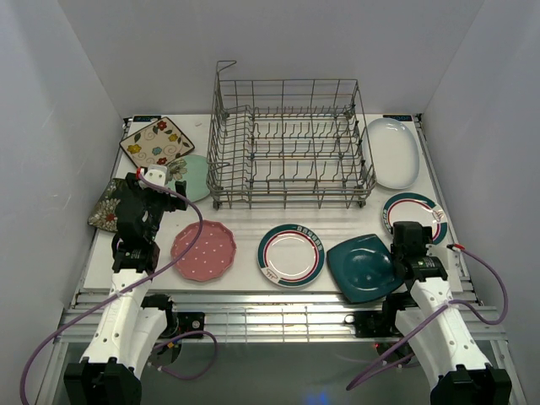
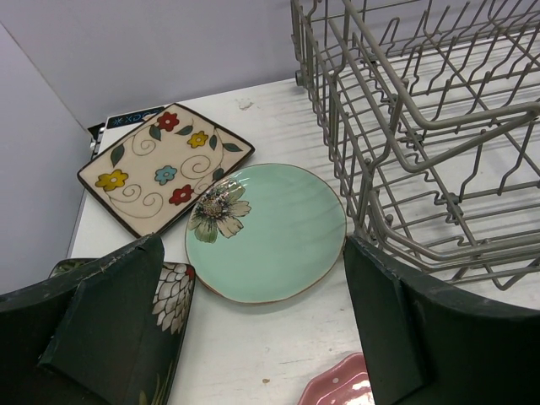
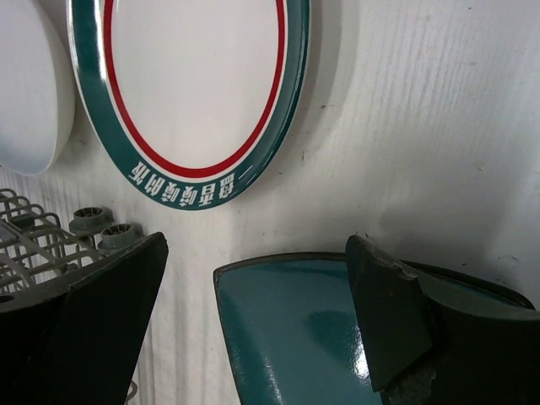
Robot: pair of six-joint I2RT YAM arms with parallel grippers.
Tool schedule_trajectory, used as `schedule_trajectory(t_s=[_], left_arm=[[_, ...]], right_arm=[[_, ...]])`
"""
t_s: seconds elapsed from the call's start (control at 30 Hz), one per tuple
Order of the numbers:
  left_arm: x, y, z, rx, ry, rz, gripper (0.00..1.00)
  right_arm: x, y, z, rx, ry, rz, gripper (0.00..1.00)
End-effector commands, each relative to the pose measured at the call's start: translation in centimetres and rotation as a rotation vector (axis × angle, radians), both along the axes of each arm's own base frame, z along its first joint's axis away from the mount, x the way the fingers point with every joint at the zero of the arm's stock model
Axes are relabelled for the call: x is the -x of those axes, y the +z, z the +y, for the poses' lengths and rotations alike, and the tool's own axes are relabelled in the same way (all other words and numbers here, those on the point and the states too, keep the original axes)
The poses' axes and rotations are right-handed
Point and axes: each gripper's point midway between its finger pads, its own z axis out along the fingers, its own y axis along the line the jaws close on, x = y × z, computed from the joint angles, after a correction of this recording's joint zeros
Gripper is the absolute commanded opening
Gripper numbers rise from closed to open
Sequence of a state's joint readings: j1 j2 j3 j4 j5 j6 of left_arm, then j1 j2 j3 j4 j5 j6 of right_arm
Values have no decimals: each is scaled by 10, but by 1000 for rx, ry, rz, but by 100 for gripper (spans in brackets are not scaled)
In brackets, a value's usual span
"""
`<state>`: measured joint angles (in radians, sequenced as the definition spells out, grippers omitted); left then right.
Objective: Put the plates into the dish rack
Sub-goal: Pick up the plate at the center of the board.
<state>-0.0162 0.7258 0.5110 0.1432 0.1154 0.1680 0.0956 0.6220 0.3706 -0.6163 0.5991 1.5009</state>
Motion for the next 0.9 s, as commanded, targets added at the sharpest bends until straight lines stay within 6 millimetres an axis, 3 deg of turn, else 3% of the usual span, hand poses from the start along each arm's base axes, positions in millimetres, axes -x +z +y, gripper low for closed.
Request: schedule_trajectory(t_s=[0.0, 0.5, 0.87], left_arm=[[0, 10, 1, -2, 4, -30, 98], [-4, 4, 1, -2, 4, -9, 98], [-3, 5, 0, -2, 1, -12, 98]], right_arm=[[-6, 2, -9, -8, -100, -37, 92], [-7, -20, -20, -42, -232, -38, 94], [-10, -19, -35, -5, -282, -19, 96]])
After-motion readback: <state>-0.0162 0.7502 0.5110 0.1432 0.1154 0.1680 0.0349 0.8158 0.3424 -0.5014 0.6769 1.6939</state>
